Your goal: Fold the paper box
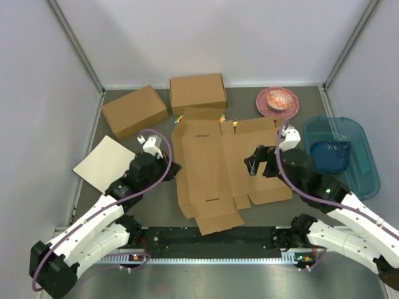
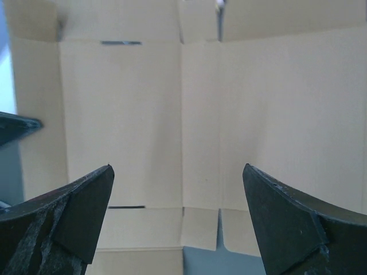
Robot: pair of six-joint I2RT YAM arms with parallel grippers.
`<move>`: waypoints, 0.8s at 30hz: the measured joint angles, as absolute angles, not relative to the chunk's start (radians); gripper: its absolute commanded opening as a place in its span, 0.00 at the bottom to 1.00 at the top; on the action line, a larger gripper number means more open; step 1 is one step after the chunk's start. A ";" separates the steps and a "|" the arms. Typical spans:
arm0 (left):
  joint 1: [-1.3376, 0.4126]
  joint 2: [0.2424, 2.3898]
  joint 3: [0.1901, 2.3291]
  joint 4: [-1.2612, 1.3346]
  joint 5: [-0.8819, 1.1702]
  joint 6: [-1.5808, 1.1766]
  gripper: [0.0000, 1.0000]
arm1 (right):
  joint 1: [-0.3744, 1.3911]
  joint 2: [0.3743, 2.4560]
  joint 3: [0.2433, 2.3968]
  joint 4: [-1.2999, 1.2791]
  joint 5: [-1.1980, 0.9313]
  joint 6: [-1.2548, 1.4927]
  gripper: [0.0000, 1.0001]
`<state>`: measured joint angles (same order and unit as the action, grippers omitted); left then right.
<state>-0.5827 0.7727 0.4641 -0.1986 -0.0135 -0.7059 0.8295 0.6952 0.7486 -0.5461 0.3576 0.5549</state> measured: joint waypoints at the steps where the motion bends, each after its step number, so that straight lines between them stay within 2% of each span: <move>1: -0.583 0.767 0.500 -0.207 -0.007 -0.675 0.00 | 0.830 0.693 0.791 -0.552 0.357 0.542 0.95; 6: -0.583 0.828 0.801 -0.288 0.077 -0.471 0.00 | 0.830 0.694 0.994 -0.569 0.356 0.484 0.95; 11: -0.576 0.929 1.014 -0.354 0.230 -0.326 0.00 | 0.830 0.669 1.063 -0.595 0.347 0.459 0.95; 15: -0.517 1.001 1.106 -0.407 0.419 -0.263 0.00 | 0.830 0.641 1.063 -0.638 0.318 0.455 0.95; 19: -0.363 1.100 1.154 -0.430 0.658 -0.262 0.00 | 0.830 0.630 1.070 -0.672 0.280 0.455 0.95; 23: -0.260 1.272 1.161 -0.410 0.814 -0.285 0.00 | 0.830 0.626 1.069 -0.695 0.255 0.456 0.95; 24: -0.253 1.323 1.164 -0.408 0.835 -0.291 0.03 | 0.830 0.625 1.068 -0.698 0.249 0.456 0.95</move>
